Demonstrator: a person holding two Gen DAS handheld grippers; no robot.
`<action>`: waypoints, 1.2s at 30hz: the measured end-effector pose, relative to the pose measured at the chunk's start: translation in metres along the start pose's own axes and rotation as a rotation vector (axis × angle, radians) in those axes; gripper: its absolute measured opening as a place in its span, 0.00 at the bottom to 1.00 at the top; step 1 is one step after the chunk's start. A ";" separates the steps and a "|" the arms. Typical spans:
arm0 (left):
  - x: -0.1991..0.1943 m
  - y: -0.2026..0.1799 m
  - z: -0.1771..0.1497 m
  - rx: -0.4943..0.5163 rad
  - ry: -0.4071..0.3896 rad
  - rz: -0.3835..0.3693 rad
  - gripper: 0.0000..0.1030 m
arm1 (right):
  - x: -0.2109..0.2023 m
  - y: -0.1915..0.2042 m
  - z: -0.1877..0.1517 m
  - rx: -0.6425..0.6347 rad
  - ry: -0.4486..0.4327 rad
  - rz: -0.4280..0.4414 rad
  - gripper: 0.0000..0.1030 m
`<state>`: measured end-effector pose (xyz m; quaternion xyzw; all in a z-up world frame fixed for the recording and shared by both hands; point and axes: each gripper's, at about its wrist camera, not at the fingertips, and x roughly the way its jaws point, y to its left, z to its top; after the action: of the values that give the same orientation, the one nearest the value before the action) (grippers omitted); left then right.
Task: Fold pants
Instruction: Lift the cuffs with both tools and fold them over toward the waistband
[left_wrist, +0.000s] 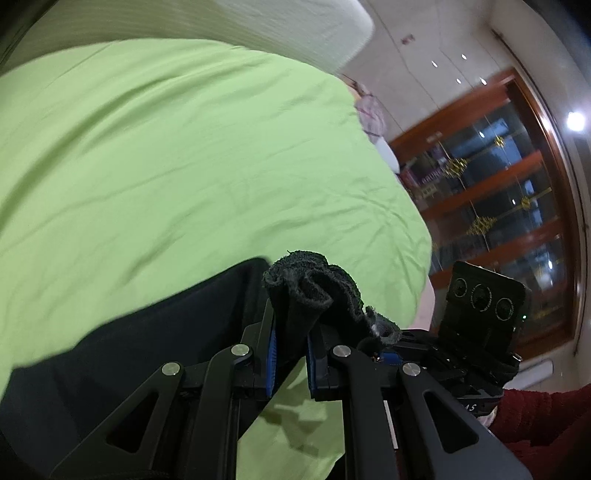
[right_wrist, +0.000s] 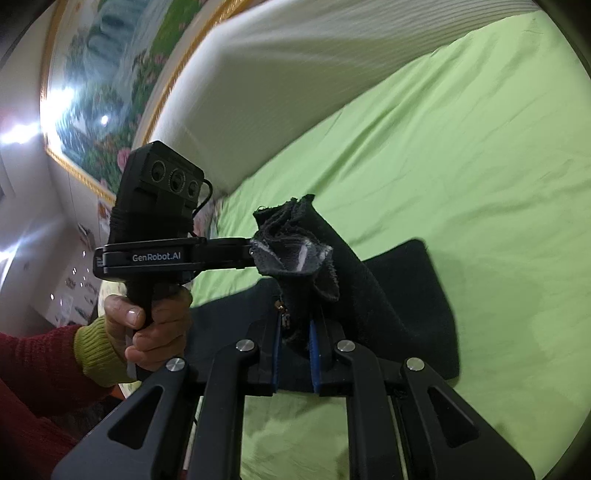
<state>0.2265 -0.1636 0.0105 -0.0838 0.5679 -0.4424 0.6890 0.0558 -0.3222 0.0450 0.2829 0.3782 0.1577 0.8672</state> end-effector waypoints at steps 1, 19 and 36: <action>-0.001 0.005 -0.005 -0.014 -0.004 0.005 0.11 | 0.006 0.001 -0.002 -0.005 0.014 -0.003 0.13; -0.022 0.080 -0.062 -0.292 -0.096 0.076 0.15 | 0.088 0.016 0.004 -0.046 0.205 -0.047 0.31; -0.055 0.101 -0.117 -0.500 -0.222 0.081 0.43 | 0.105 0.043 -0.001 -0.091 0.291 0.027 0.45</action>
<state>0.1804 -0.0202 -0.0526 -0.2764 0.5832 -0.2488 0.7222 0.1222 -0.2373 0.0113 0.2225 0.4885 0.2259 0.8129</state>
